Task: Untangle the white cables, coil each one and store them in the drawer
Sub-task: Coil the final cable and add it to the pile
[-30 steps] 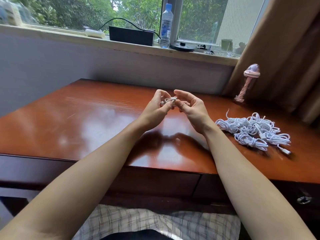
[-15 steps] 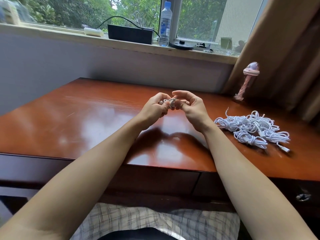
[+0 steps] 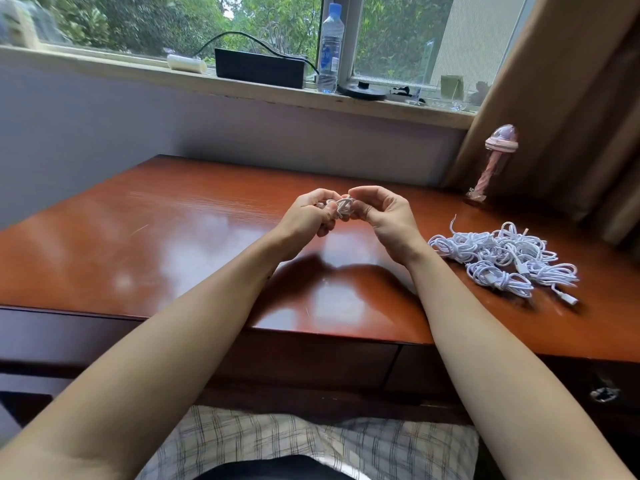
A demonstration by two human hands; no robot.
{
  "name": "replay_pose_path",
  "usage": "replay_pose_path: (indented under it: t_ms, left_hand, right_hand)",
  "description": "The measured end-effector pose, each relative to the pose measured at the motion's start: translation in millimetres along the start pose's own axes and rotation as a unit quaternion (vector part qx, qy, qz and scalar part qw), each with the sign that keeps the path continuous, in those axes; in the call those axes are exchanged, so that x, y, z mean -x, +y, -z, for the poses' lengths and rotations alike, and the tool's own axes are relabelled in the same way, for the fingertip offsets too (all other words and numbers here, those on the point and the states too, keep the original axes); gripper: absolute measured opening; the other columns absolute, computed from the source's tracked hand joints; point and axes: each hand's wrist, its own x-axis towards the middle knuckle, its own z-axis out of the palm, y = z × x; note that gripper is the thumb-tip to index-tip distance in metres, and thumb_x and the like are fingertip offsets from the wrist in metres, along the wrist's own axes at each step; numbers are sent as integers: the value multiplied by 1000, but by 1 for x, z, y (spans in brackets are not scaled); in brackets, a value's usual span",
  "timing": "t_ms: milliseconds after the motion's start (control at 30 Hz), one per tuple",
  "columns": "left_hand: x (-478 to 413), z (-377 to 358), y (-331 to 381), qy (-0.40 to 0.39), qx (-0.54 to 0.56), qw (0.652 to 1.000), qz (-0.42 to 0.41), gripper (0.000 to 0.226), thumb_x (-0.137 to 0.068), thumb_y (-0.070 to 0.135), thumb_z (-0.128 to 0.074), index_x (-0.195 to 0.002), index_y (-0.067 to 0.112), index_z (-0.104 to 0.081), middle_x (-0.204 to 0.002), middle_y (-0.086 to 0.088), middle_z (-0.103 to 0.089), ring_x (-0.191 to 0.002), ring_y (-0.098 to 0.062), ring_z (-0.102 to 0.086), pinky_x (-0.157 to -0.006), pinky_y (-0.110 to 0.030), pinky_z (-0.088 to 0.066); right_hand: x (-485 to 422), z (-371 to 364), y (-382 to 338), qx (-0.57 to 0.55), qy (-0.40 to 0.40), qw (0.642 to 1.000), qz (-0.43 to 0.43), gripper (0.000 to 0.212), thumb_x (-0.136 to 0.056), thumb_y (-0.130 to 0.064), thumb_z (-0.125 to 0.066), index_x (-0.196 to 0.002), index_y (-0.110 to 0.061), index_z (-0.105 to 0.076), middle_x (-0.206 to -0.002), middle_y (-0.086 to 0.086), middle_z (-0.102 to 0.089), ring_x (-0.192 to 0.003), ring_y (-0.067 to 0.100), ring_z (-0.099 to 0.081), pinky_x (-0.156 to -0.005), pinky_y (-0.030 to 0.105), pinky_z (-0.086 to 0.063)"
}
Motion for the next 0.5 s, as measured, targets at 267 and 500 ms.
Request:
replay_pose_path:
  t_ms: [267, 500]
  left_hand:
    - [0, -2, 0, -7, 52, 998, 40, 22, -101, -3, -41, -98, 5, -61, -83, -15, -61, -57, -14, -42, -53, -26, -28]
    - [-1, -4, -3, 15, -2, 1000, -7, 11, -103, 3, -48, -102, 12, -55, -89, -13, -59, -59, -11, -45, -54, -26, -35]
  right_hand:
    - [1, -4, -1, 48, 18, 998, 32, 15, -91, 10, -66, -103, 1, -69, -88, 6, -72, -71, 3, -65, -73, 18, -52]
    - [0, -5, 3, 52, 40, 998, 23, 11, -93, -9, -72, -100, -2, -67, -79, 9, -68, -59, 11, -60, -58, 24, -50]
